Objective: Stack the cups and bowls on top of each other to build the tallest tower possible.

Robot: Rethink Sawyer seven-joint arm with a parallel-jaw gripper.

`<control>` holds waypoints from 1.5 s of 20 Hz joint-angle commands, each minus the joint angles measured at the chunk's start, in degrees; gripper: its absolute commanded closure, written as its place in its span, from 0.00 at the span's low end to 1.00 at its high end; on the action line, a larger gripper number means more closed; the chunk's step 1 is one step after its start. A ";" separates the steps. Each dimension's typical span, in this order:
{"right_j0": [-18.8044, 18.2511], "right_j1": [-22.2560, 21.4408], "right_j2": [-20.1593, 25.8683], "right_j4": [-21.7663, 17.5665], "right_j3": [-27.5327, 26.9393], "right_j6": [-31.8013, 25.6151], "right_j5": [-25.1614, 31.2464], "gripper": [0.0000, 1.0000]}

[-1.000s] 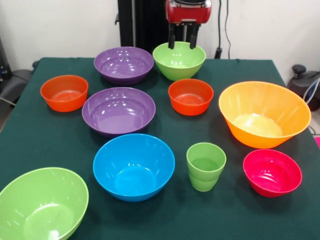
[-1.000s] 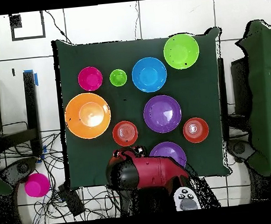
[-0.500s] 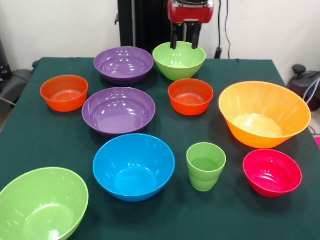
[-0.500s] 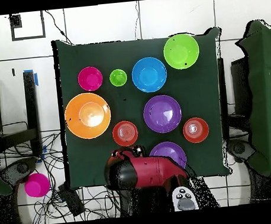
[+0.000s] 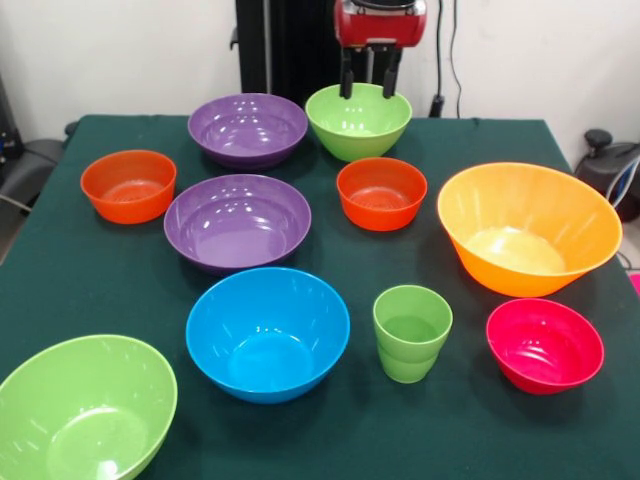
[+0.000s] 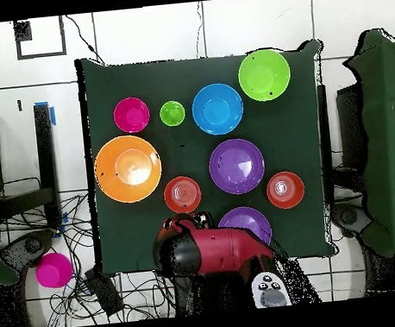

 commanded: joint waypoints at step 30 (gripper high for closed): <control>-2.75 11.21 3.20 -4.46 -10.16 2.93 -3.33 0.00</control>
